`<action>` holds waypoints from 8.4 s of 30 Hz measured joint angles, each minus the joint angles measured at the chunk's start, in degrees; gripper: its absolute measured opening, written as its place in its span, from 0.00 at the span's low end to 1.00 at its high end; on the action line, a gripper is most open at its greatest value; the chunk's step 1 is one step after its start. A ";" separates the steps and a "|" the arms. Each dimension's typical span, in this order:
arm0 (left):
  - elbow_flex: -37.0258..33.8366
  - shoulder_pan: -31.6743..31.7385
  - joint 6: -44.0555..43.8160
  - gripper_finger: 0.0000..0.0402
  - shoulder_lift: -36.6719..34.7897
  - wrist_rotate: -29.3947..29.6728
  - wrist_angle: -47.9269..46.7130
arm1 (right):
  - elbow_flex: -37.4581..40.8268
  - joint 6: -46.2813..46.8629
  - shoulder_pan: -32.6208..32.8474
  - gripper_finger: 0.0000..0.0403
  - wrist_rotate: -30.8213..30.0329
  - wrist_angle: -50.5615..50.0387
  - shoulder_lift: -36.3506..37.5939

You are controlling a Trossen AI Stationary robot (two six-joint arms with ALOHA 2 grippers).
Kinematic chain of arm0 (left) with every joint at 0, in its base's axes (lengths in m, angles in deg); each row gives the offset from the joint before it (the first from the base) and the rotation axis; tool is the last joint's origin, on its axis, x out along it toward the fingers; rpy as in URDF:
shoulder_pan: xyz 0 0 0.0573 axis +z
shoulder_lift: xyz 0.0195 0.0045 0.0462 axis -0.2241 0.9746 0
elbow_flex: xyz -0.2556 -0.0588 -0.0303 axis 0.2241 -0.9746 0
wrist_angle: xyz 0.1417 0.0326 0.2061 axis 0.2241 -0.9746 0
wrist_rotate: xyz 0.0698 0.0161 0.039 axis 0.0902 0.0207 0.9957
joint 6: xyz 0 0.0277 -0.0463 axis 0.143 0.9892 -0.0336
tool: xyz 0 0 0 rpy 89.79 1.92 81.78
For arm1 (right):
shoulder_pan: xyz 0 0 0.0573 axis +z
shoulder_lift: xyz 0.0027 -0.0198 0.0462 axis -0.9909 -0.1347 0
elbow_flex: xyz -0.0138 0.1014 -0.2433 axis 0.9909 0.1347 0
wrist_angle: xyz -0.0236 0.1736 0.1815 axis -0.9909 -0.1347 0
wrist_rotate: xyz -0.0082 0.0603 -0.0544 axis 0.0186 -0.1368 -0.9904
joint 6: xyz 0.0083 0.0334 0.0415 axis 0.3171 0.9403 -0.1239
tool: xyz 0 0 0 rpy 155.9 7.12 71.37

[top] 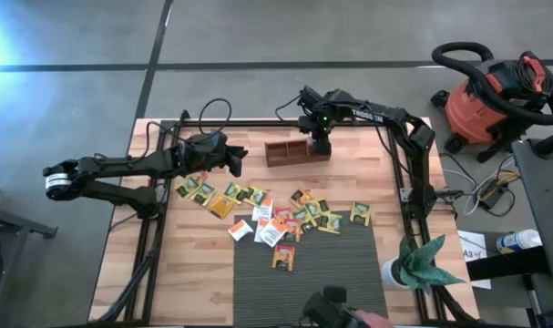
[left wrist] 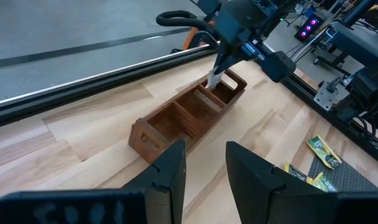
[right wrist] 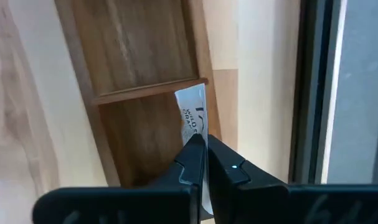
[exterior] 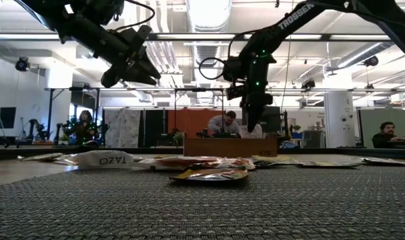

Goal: Pick & Place Tea
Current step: Put the white tea bag into the right section of the wooden organizer

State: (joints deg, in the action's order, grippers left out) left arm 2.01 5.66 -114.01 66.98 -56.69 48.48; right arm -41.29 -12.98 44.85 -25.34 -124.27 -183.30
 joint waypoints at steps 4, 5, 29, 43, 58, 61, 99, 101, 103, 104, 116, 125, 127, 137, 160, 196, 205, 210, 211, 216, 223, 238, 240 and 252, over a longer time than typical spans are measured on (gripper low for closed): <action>0.00 0.00 0.00 0.27 0.00 -0.02 0.00 | 0.00 -0.04 -0.07 0.02 -1.04 1.58 0.00; 0.00 0.00 0.02 0.27 0.00 -0.04 0.00 | 0.00 -0.04 -0.13 0.02 -1.04 1.90 0.00; -0.05 0.02 4.20 0.27 0.02 -2.03 -2.84 | -0.01 0.13 -0.04 0.41 -8.50 4.13 3.45; -0.20 -4.29 14.26 0.27 0.07 -20.59 -30.81 | 0.02 23.48 4.10 0.42 7.74 4.41 12.30; -0.20 -24.94 29.83 0.27 0.10 -19.68 -38.16 | 2.64 52.90 25.52 0.42 8.00 4.52 12.57; -0.20 -29.63 33.85 0.27 0.97 -14.54 -38.16 | 2.67 57.71 28.73 0.42 6.28 5.02 12.36; -0.02 -43.10 22.93 0.27 21.09 3.19 -17.22 | 31.48 102.57 37.69 0.42 10.15 57.19 11.98; -0.02 -43.09 22.54 0.27 21.23 4.12 -15.41 | 31.79 102.90 38.13 0.42 10.15 57.75 11.98; -0.02 -42.93 21.79 0.27 21.40 5.77 -13.84 | 32.01 103.22 38.66 0.42 10.14 58.43 11.98; -0.02 -42.79 21.33 0.27 21.48 6.52 -13.53 | 32.02 103.23 38.90 0.42 10.17 58.78 11.98; -0.02 -45.51 17.17 0.27 20.99 5.51 -15.79 | 32.09 101.71 39.89 0.42 9.51 58.88 11.98; -0.07 -47.07 16.79 0.27 21.03 14.38 -15.72 | 32.22 100.43 39.89 0.42 9.51 58.83 11.98; -0.09 -47.50 16.59 0.27 21.03 14.38 -15.67 | 32.22 100.40 39.91 0.42 9.52 58.85 11.98; -0.11 -50.43 15.71 0.27 22.28 17.33 -15.21 | 32.22 99.56 39.87 0.42 9.53 58.81 11.98; 1.49 -56.74 9.91 0.27 30.92 28.87 -12.63 | 32.24 98.88 39.87 0.42 9.62 58.46 11.98; 2.61 -48.98 10.81 0.01 36.27 39.46 -13.64 | 32.26 96.99 39.61 0.42 9.56 56.78 11.98; 2.51 -46.20 7.48 0.00 20.92 38.62 -15.03 | 28.52 91.75 39.53 0.42 7.21 57.03 12.02; 2.54 -43.35 2.96 0.00 7.28 42.77 -15.03 | 24.90 91.73 39.41 0.42 4.32 57.46 12.66; 2.54 -42.79 2.07 0.00 5.04 43.21 -15.02 | 24.24 92.00 39.41 0.42 2.90 57.48 12.87; 2.60 -41.42 0.13 0.00 -2.30 45.35 -13.43 | 21.34 95.85 39.51 0.42 -10.53 61.79 15.42; 2.62 -41.37 4.48 0.00 -5.34 51.18 -3.01 | 17.62 100.45 39.01 0.42 -14.44 64.80 16.56; 2.64 -41.40 9.05 0.00 -1.90 51.32 6.24 | 15.61 102.90 38.06 0.58 -16.02 64.79 15.37; 2.64 -41.40 9.63 0.00 -1.00 51.29 6.98 | 15.58 102.96 37.94 0.59 -16.02 64.93 15.38; 2.64 -41.42 15.87 0.00 7.93 51.13 12.89 | 15.40 107.38 37.07 0.52 -14.08 64.63 15.39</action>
State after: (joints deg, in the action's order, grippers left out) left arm 4.65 -35.76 -98.14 74.91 -5.56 61.37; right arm -25.89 94.41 81.92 -39.42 -59.63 -167.91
